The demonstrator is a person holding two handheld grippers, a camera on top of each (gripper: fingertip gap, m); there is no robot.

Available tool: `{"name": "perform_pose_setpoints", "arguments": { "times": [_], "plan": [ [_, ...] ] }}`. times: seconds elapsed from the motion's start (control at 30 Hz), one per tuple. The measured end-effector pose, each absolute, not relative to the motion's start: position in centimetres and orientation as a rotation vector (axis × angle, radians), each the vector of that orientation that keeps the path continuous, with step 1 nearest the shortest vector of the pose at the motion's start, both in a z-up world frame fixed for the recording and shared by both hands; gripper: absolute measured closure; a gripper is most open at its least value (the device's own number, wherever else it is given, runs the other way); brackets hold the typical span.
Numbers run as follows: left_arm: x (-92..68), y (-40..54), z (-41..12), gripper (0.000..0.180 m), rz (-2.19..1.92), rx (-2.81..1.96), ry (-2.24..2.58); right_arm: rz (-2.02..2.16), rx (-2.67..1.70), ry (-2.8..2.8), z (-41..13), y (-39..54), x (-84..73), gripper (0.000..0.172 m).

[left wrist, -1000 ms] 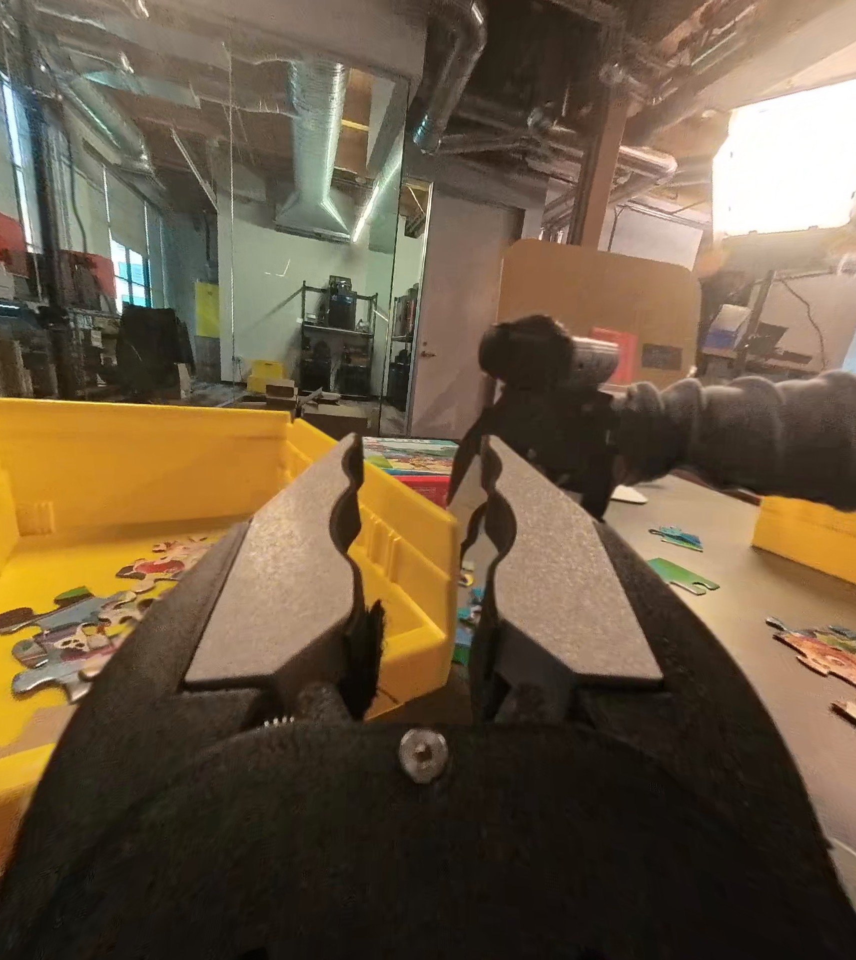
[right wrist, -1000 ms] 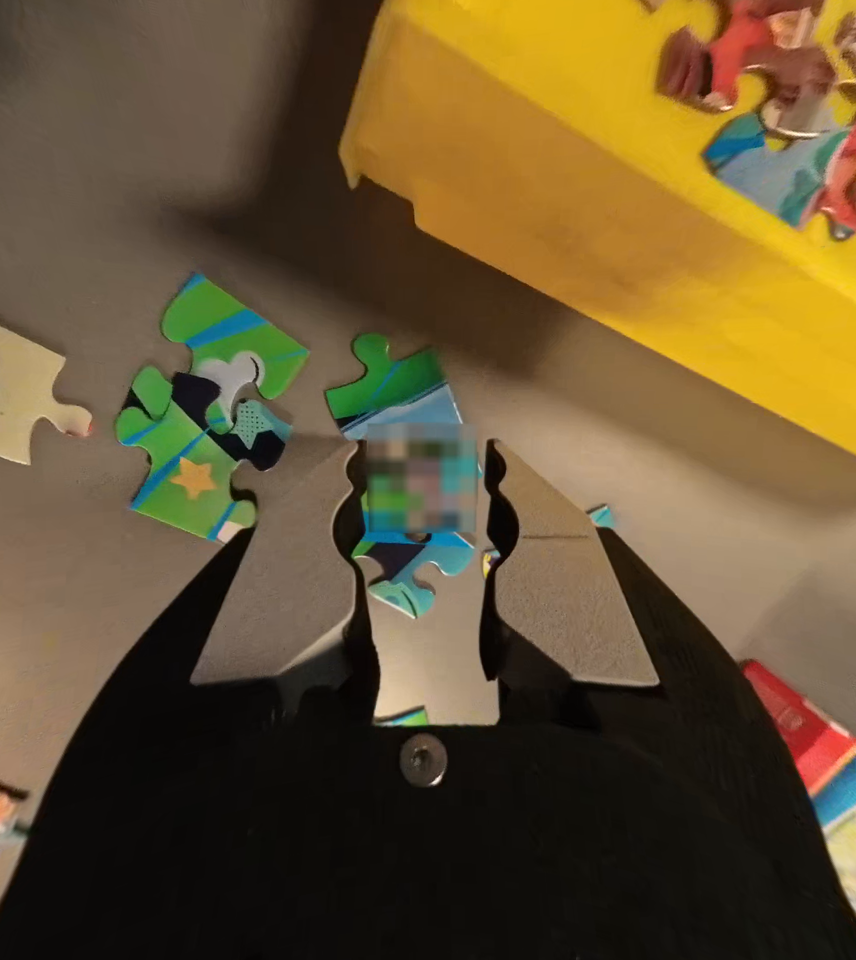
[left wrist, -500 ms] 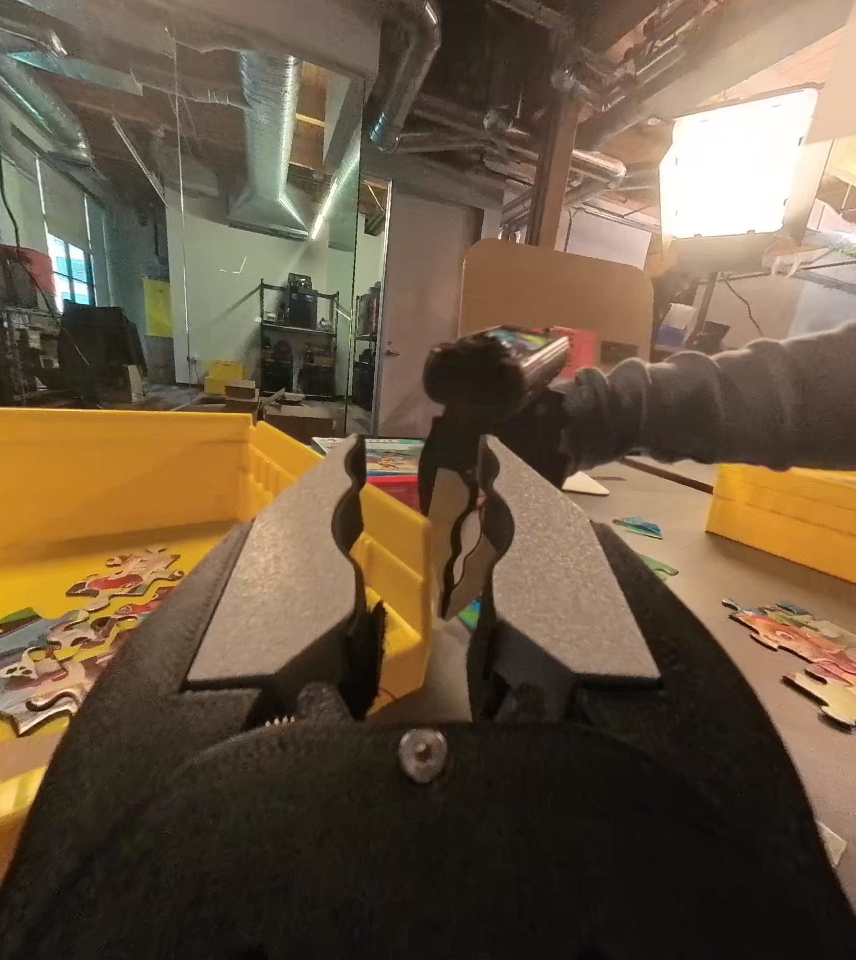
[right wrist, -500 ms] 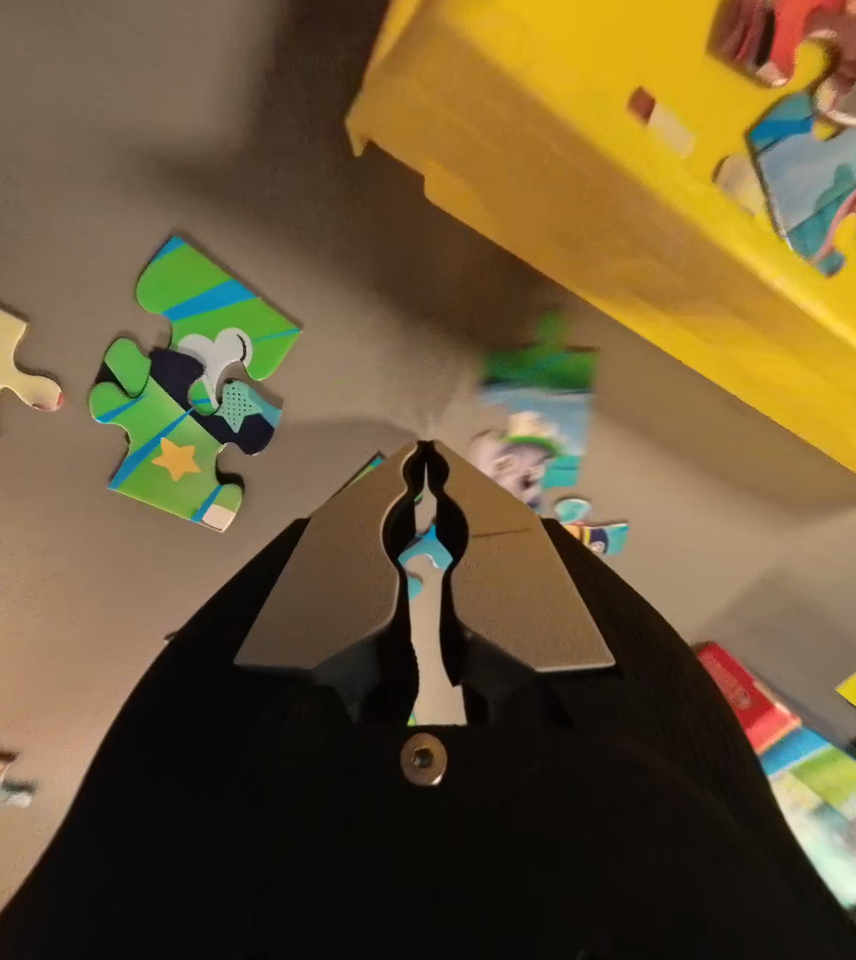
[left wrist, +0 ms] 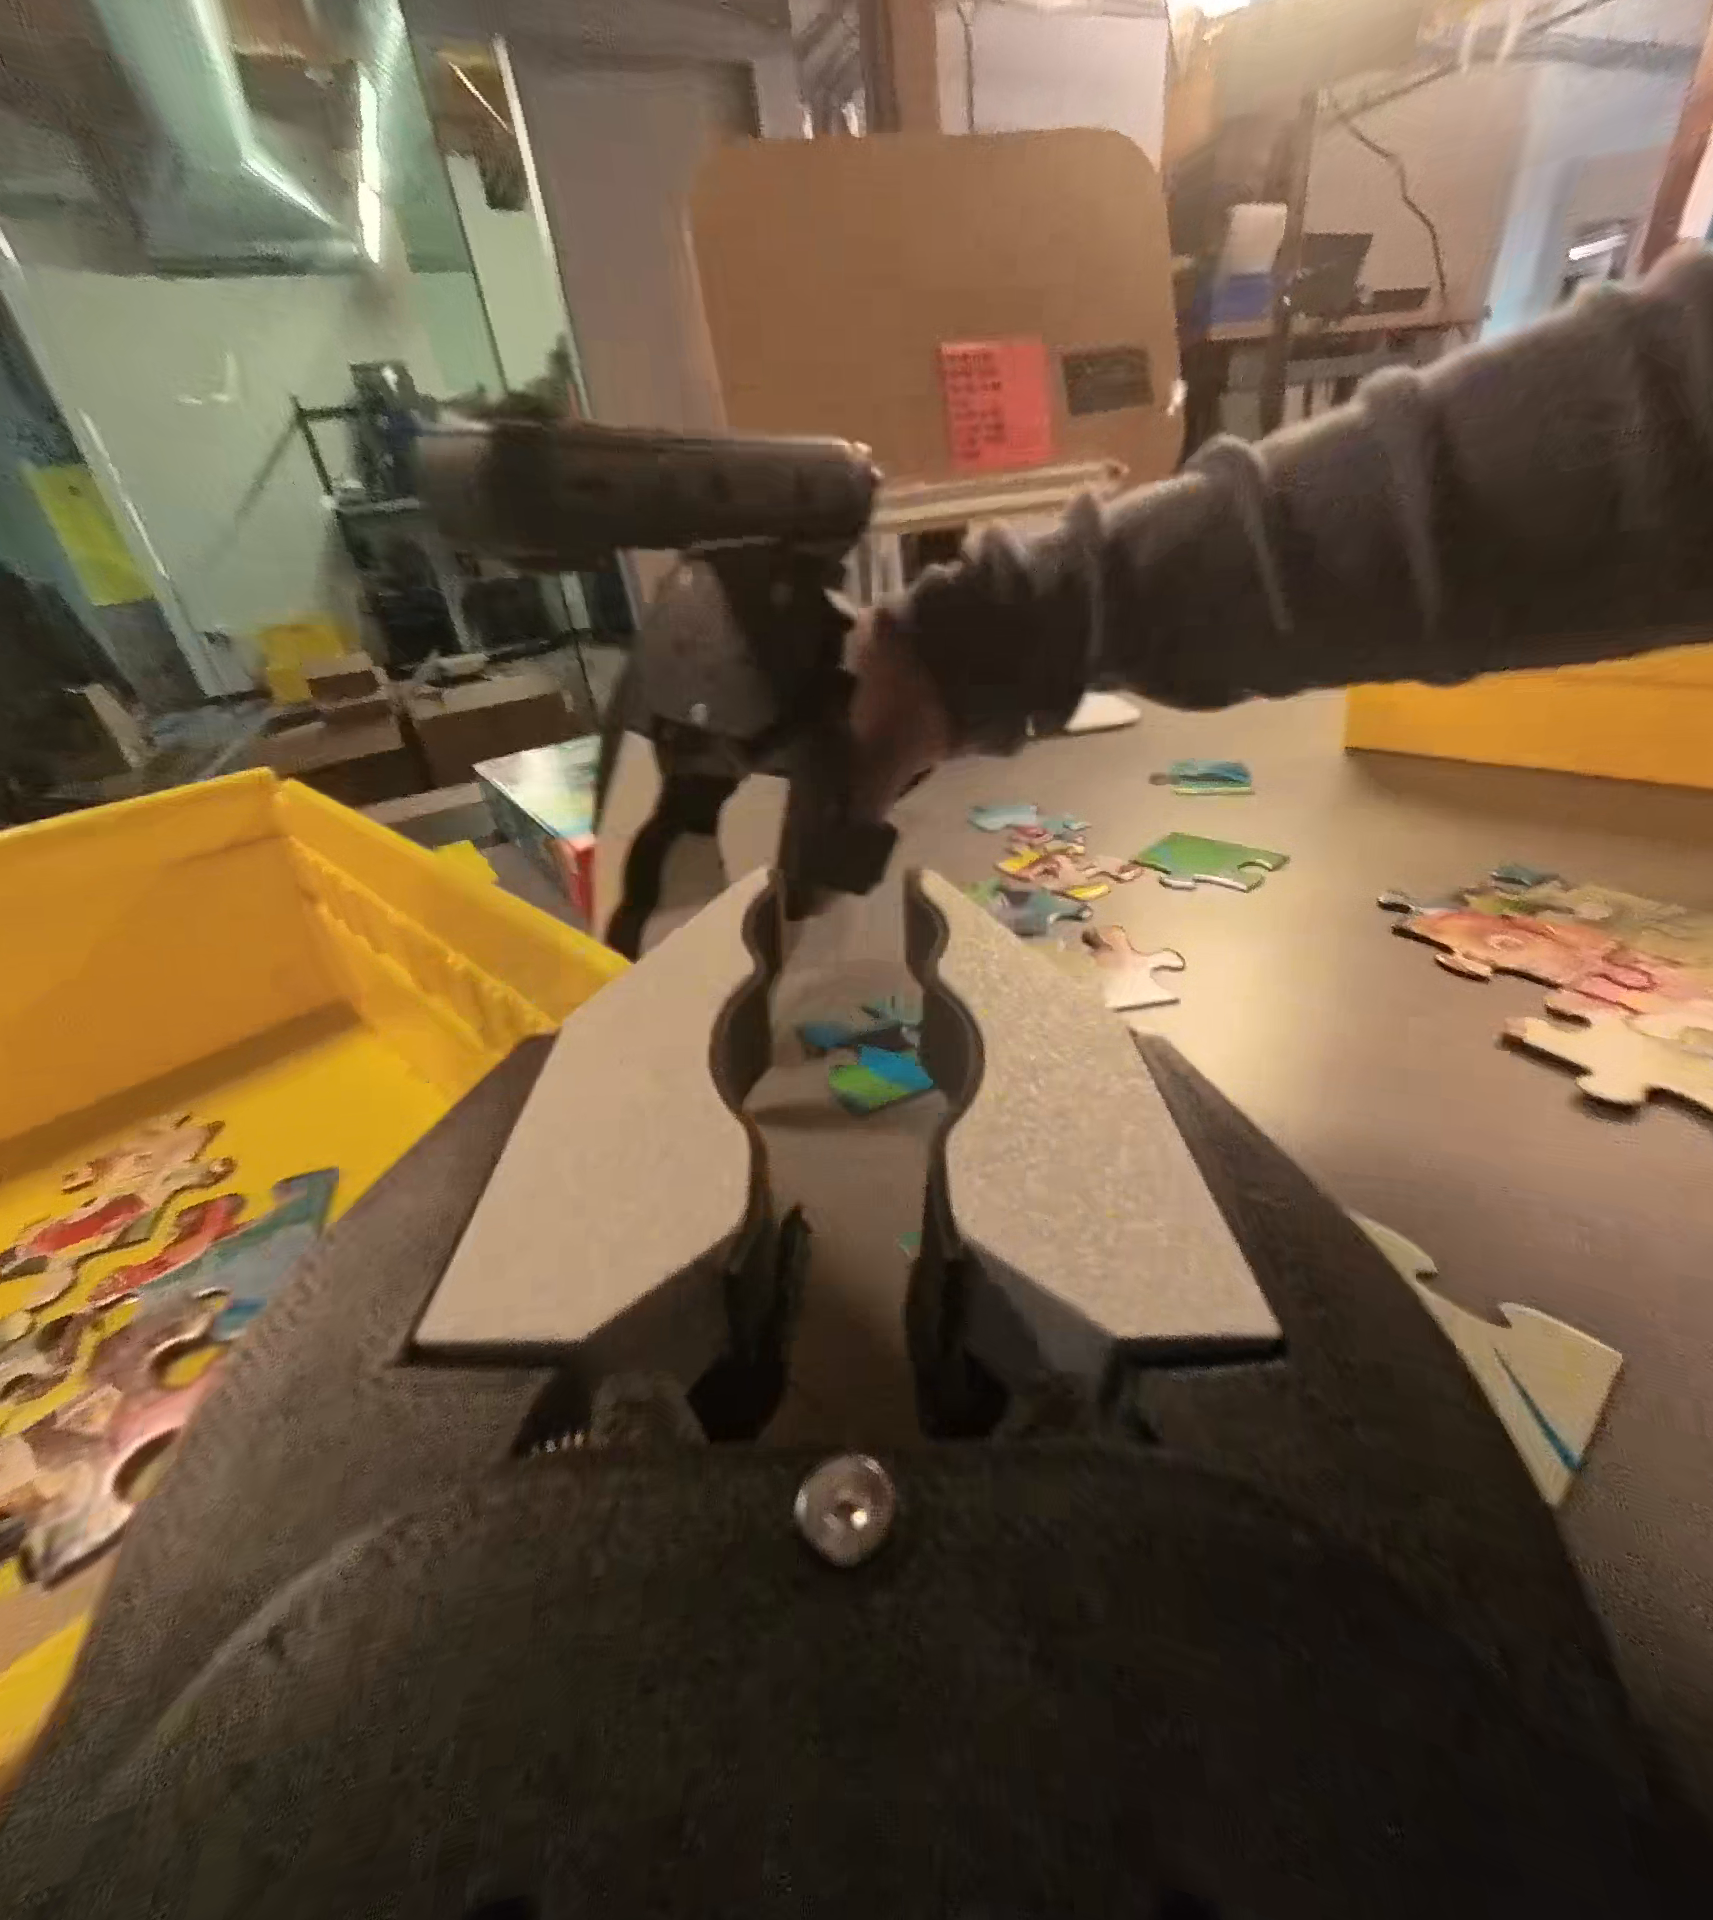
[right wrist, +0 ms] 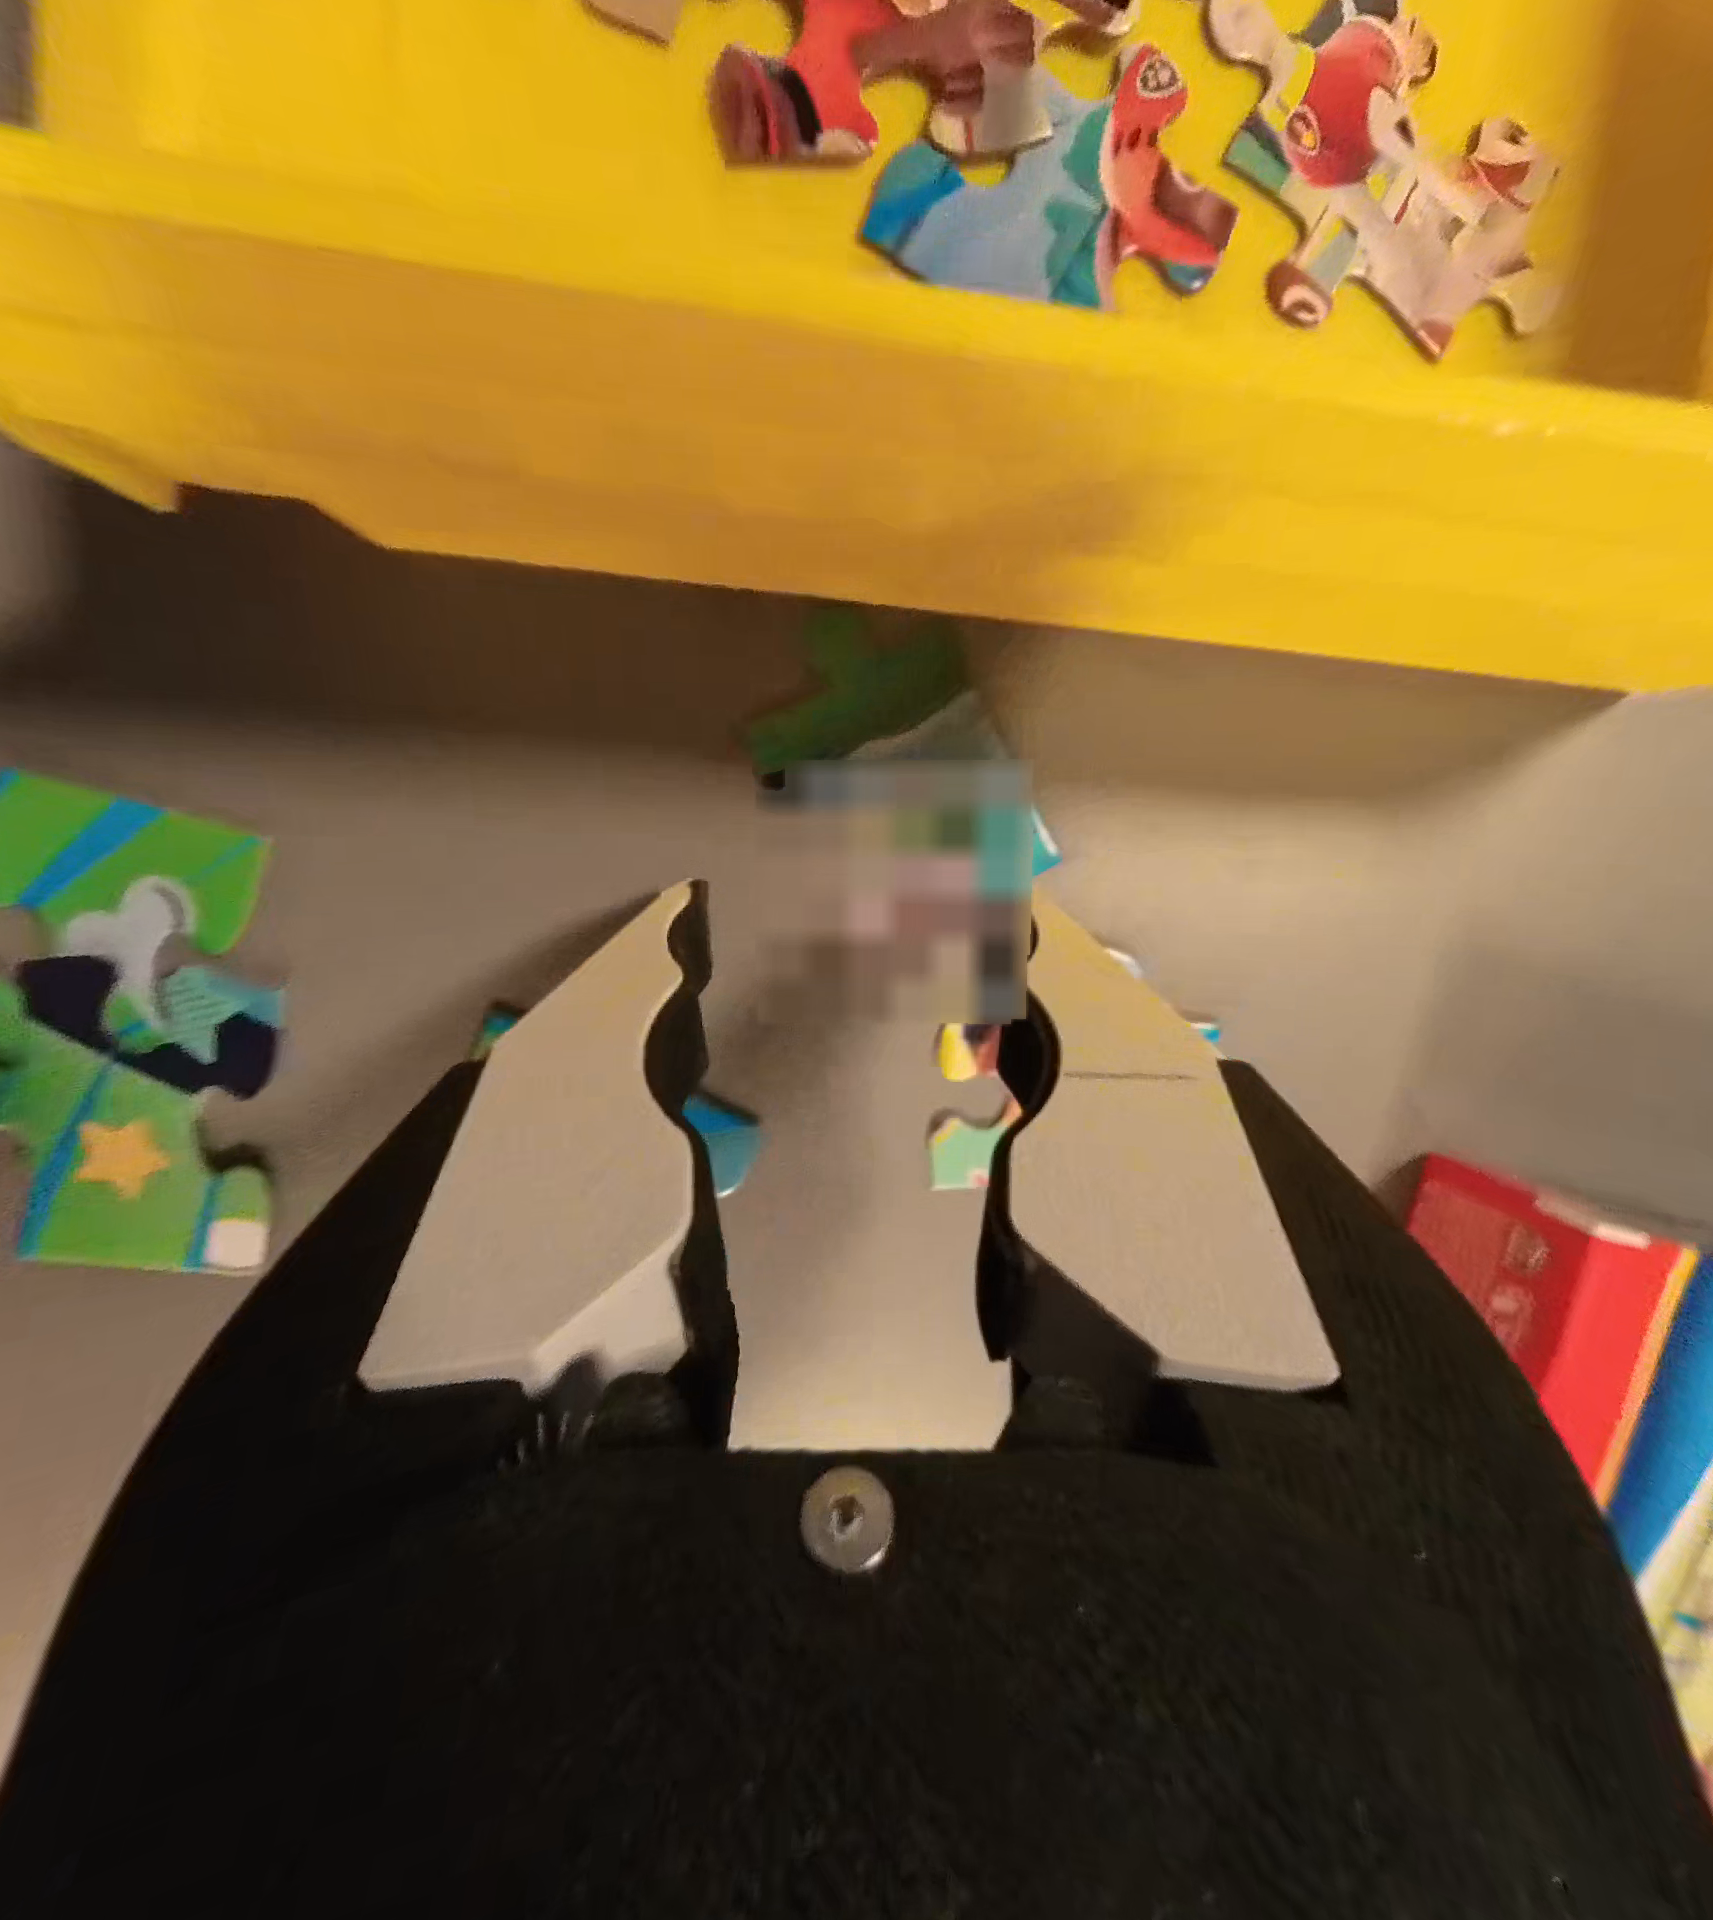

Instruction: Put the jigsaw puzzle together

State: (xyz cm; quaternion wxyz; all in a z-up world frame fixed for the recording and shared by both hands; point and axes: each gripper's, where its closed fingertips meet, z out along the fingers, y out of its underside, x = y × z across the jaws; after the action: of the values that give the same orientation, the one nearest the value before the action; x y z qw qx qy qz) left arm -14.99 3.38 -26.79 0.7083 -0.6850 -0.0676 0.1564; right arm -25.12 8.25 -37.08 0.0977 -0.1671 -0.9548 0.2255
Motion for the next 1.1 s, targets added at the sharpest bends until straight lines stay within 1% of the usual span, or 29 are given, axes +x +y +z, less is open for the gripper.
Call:
{"name": "perform_pose_setpoints", "arguments": {
  "times": [0.07, 0.23, 0.3, 0.47, 0.53, 0.6, 0.7, 0.83, 0.9, 1.07, 1.1],
  "plan": [
    [-15.3, 4.1, -28.2, 0.159, 0.311, -1.611, -0.171, 0.665, -0.482, -2.839, -37.4, 8.0, -26.2, 0.116],
    [-15.4, 5.3, -30.9, 0.169, 0.211, -1.787, -0.204, 0.775, -0.588, -2.894, -37.9, 7.5, -26.8, 0.118],
    [-16.3, 5.0, -31.1, 0.167, 0.255, -1.800, -0.267, 0.793, -0.608, -2.886, -37.9, 7.6, -26.8, 0.125],
    [-17.9, 3.3, -31.3, 0.176, 0.337, -1.801, -0.372, 0.827, -0.603, -2.873, -38.0, 7.0, -25.5, 0.136],
    [-19.2, 2.5, -31.7, 0.177, 0.389, -1.823, -0.432, 0.820, -0.578, -2.875, -38.0, 6.6, -24.8, 0.137],
    [-20.7, 1.5, -31.8, 0.170, 0.431, -1.820, -0.507, 0.783, -0.531, -2.852, -37.9, 6.7, -25.0, 0.132],
    [-21.8, 0.3, -32.0, 0.154, 0.398, -1.813, -0.601, 0.741, -0.449, -2.823, -37.3, 7.4, -26.4, 0.123],
    [-20.8, -0.6, -31.6, 0.150, 0.325, -1.764, -0.600, 0.558, -0.301, -2.942, -38.0, 8.4, -27.4, 0.121],
    [-20.0, -0.9, -31.6, 0.149, 0.324, -1.762, -0.585, 0.501, -0.229, -3.000, -38.1, 8.1, -27.6, 0.122],
    [-18.5, -0.8, -31.6, 0.149, 0.344, -1.804, -0.464, 0.314, -0.122, -3.105, -38.3, 7.7, -27.7, 0.134],
    [-18.4, -0.7, -31.8, 0.149, 0.347, -1.827, -0.444, 0.287, -0.111, -3.109, -38.3, 7.7, -27.6, 0.141]
  ]
}}
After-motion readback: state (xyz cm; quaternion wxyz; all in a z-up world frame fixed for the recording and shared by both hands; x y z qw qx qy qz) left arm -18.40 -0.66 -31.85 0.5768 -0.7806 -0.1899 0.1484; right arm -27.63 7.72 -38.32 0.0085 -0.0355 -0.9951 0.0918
